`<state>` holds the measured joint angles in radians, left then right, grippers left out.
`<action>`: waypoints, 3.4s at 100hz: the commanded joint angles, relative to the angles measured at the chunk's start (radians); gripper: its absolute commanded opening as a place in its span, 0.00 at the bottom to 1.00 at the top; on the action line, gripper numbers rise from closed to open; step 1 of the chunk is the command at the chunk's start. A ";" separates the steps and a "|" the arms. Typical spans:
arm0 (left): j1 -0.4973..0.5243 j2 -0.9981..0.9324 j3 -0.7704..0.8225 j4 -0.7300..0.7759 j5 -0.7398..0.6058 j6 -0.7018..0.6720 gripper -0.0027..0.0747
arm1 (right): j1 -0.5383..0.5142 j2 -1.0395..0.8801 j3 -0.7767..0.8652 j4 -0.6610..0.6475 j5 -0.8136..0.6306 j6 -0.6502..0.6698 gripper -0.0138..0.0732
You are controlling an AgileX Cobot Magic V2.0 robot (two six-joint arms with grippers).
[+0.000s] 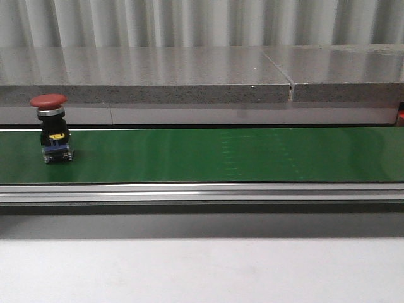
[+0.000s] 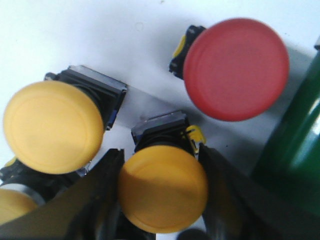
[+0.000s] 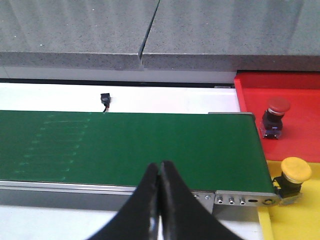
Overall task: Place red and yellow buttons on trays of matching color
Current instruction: 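Grasp a yellow push-button from the cluster with the left gripper, then set the yellow button on the belt and open the left gripper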
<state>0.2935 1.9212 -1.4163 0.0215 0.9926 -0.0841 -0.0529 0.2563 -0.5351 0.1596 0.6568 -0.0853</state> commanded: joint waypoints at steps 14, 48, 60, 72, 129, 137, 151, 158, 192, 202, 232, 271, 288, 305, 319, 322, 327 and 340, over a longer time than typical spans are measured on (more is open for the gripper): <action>-0.021 -0.151 -0.029 0.031 0.019 0.003 0.25 | 0.000 0.010 -0.022 0.003 -0.069 -0.009 0.06; -0.105 -0.267 -0.029 0.036 0.052 0.003 0.25 | 0.000 0.010 -0.022 0.003 -0.069 -0.009 0.06; -0.145 -0.280 -0.029 0.036 0.072 0.003 0.25 | 0.000 0.010 -0.022 0.003 -0.069 -0.009 0.06; -0.183 -0.280 -0.029 0.017 0.074 0.003 0.25 | 0.000 0.010 -0.022 0.003 -0.069 -0.009 0.06; -0.204 -0.244 -0.027 0.013 0.121 0.003 0.59 | 0.000 0.010 -0.022 0.003 -0.069 -0.009 0.06; -0.204 -0.244 -0.027 0.005 0.106 0.003 0.68 | 0.000 0.010 -0.022 0.003 -0.069 -0.009 0.06; -0.217 -0.262 -0.027 -0.009 0.065 0.003 0.69 | 0.000 0.010 -0.022 0.003 -0.069 -0.009 0.06; -0.233 -0.283 -0.027 -0.011 0.033 0.003 0.68 | 0.000 0.010 -0.022 0.003 -0.069 -0.009 0.06; -0.370 -0.409 -0.025 -0.022 -0.030 0.051 0.55 | 0.000 0.010 -0.022 0.003 -0.069 -0.009 0.06; -0.420 -0.454 0.005 -0.022 -0.074 0.051 0.39 | 0.000 0.010 -0.022 0.003 -0.069 -0.009 0.06; -0.506 -0.636 0.174 -0.033 -0.176 0.052 0.01 | 0.000 0.010 -0.022 0.003 -0.069 -0.009 0.06; -0.508 -0.958 0.434 -0.054 -0.230 0.052 0.01 | 0.000 0.010 -0.022 0.003 -0.069 -0.009 0.06; -0.508 -1.101 0.542 -0.054 -0.262 0.052 0.01 | 0.000 0.010 -0.022 0.003 -0.069 -0.009 0.06; -0.508 -1.251 0.633 -0.063 -0.264 0.052 0.01 | 0.000 0.010 -0.022 0.003 -0.069 -0.009 0.06; -0.508 -1.371 0.708 -0.063 -0.300 0.052 0.01 | 0.000 0.010 -0.022 0.003 -0.069 -0.009 0.06; -0.508 -1.389 0.722 -0.063 -0.305 0.052 0.01 | 0.000 0.010 -0.022 0.003 -0.069 -0.009 0.06; -0.508 -1.418 0.741 -0.063 -0.305 0.052 0.01 | 0.000 0.010 -0.022 0.003 -0.071 -0.009 0.06; -0.508 -1.473 0.767 -0.063 -0.305 0.052 0.01 | 0.000 0.010 -0.022 0.006 -0.091 -0.009 0.06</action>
<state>-0.2058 0.4698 -0.6361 -0.0287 0.7684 -0.0313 -0.0529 0.2563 -0.5351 0.1596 0.6529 -0.0853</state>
